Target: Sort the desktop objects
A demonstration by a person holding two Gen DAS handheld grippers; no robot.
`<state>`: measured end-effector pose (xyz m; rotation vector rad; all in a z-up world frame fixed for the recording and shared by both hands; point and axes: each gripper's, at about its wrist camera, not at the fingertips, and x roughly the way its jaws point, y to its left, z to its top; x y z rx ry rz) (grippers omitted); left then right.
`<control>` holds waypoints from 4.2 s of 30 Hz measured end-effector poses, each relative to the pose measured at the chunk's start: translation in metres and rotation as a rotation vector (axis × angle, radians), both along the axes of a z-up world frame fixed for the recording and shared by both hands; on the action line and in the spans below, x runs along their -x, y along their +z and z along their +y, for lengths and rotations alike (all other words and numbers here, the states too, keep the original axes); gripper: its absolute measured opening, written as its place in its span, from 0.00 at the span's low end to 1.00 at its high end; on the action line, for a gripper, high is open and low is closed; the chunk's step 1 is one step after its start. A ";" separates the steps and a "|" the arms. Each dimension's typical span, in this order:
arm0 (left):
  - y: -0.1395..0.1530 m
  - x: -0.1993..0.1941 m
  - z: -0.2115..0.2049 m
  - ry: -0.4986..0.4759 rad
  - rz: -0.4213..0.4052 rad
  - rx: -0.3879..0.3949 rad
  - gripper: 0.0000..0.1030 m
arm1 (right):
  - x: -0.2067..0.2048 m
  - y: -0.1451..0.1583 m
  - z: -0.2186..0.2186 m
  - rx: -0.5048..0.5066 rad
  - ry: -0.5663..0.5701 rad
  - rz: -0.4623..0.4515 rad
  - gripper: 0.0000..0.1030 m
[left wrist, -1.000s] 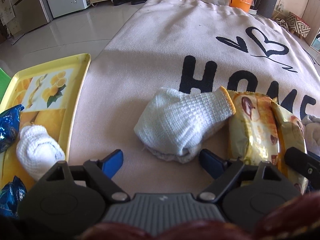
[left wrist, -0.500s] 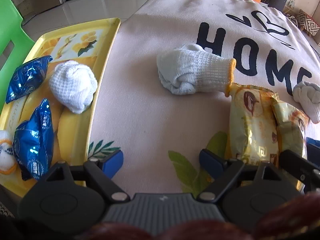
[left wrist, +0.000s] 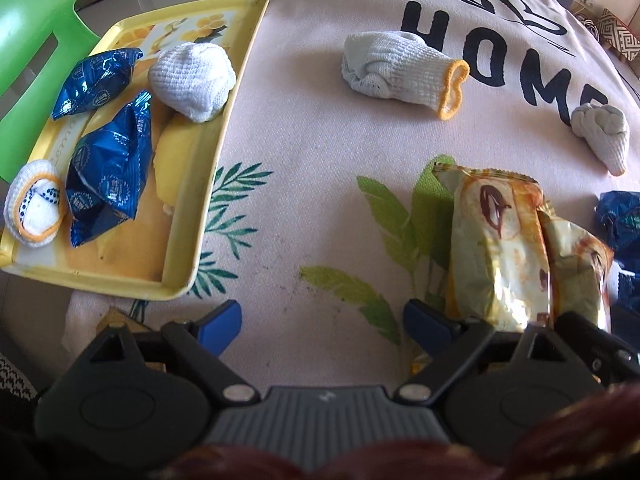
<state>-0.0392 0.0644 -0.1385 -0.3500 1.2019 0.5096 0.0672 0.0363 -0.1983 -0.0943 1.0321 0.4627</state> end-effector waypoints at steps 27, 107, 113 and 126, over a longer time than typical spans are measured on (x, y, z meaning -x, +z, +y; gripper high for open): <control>0.035 -0.037 0.028 0.051 -0.158 0.066 0.99 | 0.000 -0.024 -0.035 -0.192 -0.371 0.220 0.81; 0.010 -0.125 0.052 0.009 -0.104 0.046 0.54 | -0.004 -0.022 -0.010 0.017 -0.364 0.073 0.57; 0.024 -0.101 0.056 -0.009 -0.123 0.079 0.54 | -0.002 -0.019 -0.026 -0.081 -0.414 0.117 0.54; 0.066 -0.057 0.063 -0.060 -0.208 0.208 0.54 | 0.005 0.015 -0.041 -0.255 -0.424 0.164 0.54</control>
